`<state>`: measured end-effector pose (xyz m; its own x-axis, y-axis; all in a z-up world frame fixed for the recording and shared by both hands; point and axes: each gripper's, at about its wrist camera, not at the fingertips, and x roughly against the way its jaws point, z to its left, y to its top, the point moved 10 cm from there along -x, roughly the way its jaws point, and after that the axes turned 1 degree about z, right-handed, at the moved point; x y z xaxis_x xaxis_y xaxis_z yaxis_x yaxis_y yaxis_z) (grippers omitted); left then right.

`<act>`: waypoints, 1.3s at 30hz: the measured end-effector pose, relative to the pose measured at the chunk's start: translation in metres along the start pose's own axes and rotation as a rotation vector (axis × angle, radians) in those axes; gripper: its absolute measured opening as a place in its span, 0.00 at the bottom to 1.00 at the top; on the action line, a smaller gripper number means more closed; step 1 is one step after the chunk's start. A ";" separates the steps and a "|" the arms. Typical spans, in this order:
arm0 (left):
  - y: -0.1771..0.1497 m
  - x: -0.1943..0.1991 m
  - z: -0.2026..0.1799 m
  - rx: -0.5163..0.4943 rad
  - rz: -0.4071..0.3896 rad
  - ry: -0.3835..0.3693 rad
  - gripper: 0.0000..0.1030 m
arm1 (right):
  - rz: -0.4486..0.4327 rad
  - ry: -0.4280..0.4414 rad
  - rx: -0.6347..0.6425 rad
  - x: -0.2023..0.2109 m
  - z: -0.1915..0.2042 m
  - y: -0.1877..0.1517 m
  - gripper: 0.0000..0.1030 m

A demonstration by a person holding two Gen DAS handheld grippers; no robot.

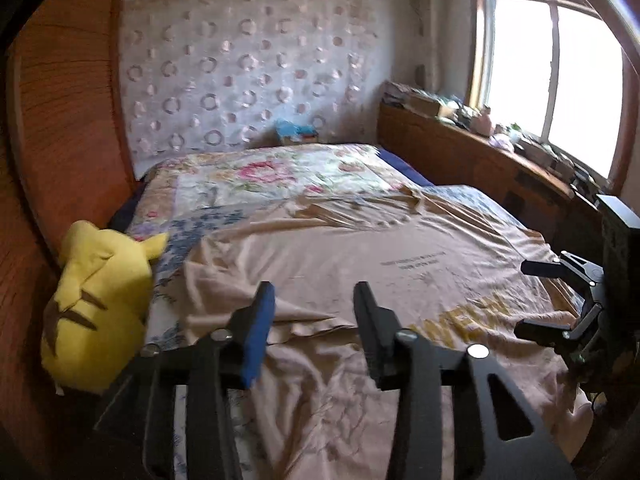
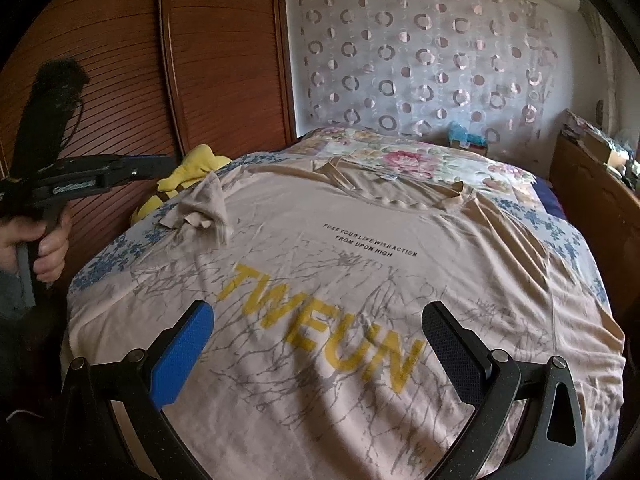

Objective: Fold small clothes

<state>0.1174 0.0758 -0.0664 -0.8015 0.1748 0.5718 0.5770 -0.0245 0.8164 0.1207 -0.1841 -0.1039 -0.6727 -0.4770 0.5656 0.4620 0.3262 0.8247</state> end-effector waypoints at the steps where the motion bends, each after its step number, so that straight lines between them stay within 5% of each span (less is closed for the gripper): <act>1: -0.002 0.003 0.005 0.017 -0.008 0.002 0.51 | 0.000 0.010 0.003 -0.002 0.003 0.001 0.99; 3: -0.006 0.009 0.017 0.045 -0.020 0.023 0.69 | -0.002 0.026 0.023 -0.005 0.007 0.005 0.98; 5: -0.011 0.017 0.033 0.067 -0.034 0.053 0.75 | 0.000 0.041 0.042 -0.011 0.010 0.013 0.92; 16: -0.027 0.040 0.086 0.132 -0.123 0.222 0.76 | -0.031 0.204 0.180 -0.076 0.058 0.077 0.64; 24: -0.043 0.044 0.101 0.149 -0.104 0.255 0.76 | 0.051 0.377 0.275 -0.136 0.118 0.087 0.53; 26: -0.047 0.045 0.106 0.149 -0.100 0.265 0.76 | 0.090 0.415 0.293 -0.152 0.134 0.083 0.43; 39: -0.064 0.050 0.121 0.173 -0.084 0.284 0.76 | 0.251 0.457 0.454 -0.235 0.201 0.070 0.43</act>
<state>0.0589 0.2058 -0.0999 -0.8448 -0.1128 0.5231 0.5059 0.1502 0.8494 0.1952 0.1146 -0.1788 -0.2195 -0.6059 0.7646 0.2171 0.7337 0.6438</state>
